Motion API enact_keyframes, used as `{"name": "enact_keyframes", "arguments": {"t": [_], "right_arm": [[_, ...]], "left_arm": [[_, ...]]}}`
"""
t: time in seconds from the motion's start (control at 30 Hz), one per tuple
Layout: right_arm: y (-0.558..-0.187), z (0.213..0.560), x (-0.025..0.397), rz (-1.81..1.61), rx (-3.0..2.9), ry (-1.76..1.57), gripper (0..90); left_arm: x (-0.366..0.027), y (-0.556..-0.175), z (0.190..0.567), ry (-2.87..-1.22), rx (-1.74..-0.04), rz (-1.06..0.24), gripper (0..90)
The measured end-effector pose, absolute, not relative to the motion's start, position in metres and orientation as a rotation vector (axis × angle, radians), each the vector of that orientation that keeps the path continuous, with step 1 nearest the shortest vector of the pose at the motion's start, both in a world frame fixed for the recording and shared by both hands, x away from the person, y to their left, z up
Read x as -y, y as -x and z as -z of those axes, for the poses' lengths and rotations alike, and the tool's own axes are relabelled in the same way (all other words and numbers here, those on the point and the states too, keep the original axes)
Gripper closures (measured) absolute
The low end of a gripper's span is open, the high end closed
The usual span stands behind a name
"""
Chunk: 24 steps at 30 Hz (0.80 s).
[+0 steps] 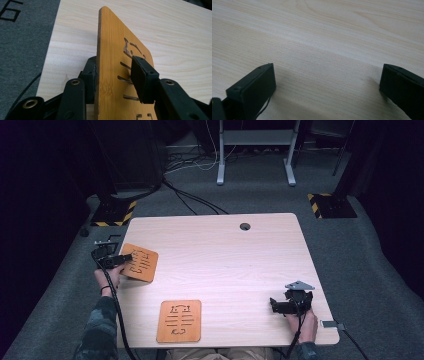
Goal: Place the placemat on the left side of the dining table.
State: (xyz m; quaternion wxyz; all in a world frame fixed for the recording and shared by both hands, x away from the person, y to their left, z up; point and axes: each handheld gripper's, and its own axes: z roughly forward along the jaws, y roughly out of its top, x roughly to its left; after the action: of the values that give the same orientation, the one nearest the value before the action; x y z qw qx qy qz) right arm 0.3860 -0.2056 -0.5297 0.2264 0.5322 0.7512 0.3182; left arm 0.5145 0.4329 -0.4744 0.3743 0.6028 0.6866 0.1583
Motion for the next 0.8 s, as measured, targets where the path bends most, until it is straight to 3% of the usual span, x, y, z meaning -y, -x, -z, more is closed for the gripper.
{"name": "enact_keyframes", "arguments": {"t": [0.8], "right_arm": [[-0.386, 0.530, 0.206, -0.877, -2.070, -1.468, 0.0]], "left_arm": [[-0.438, -0.518, 0.485, -1.503, -1.794, -0.357, 54.1]]}}
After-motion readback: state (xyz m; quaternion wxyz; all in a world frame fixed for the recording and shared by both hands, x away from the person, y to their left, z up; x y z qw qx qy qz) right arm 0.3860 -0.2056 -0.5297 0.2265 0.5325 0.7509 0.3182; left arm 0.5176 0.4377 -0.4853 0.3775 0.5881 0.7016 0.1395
